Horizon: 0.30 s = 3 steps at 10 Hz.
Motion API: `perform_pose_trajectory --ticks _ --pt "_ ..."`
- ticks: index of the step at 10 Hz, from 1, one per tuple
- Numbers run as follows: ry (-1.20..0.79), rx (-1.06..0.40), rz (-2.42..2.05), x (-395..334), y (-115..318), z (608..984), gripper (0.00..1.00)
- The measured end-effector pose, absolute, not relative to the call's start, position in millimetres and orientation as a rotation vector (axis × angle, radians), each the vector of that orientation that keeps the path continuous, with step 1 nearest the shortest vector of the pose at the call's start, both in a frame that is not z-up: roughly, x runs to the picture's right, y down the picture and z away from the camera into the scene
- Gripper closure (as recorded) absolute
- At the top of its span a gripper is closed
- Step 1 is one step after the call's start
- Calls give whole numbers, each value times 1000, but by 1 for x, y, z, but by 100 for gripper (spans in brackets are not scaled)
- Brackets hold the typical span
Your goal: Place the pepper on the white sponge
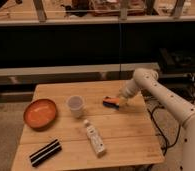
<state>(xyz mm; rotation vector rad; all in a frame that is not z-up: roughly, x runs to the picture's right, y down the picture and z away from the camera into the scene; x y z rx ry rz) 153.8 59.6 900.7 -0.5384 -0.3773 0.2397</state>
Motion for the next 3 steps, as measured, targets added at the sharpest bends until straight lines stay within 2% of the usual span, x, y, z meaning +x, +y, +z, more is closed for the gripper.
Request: perform_pose_trajectory --ticks 3 --pt "-380 -547 245 151 62 901 20"
